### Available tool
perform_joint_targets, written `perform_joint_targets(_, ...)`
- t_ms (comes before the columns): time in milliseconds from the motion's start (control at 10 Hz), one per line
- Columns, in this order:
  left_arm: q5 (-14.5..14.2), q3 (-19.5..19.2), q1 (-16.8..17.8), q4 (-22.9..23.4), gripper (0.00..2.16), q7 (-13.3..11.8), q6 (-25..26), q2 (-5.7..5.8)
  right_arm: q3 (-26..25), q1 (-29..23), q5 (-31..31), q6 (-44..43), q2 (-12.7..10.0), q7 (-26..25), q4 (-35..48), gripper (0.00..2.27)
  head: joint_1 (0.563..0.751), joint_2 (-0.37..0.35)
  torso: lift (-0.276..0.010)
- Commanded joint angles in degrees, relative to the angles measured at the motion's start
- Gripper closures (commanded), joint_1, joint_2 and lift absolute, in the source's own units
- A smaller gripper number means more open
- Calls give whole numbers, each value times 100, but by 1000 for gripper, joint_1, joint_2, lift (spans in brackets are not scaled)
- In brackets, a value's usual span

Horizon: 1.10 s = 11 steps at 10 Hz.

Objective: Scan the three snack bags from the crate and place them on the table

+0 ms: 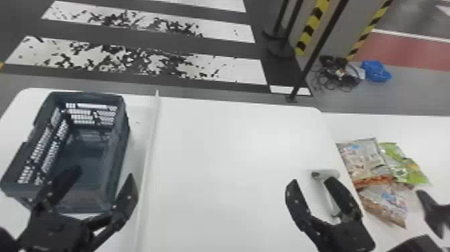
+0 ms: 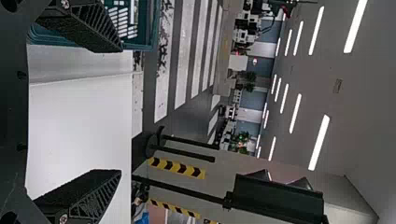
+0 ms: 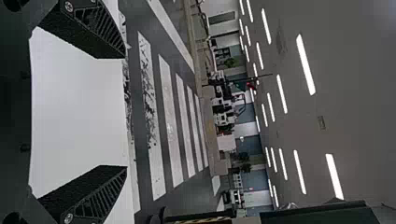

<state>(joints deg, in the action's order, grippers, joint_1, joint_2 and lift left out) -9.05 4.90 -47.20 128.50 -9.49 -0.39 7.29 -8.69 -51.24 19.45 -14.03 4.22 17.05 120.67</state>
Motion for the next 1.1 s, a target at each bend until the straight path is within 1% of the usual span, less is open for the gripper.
perform_joint_targets(0, 0, 3, -9, 0, 70, 0, 0, 0, 8, 0, 6, -7, 0, 18, -9, 83, 695, -203, -36)
perform_joint_targets(1000, 0, 20, -18, 0, 70, 0, 0, -9, -27, -27, 15, -7, 9, 71, 0, 83, 695, -203, -36)
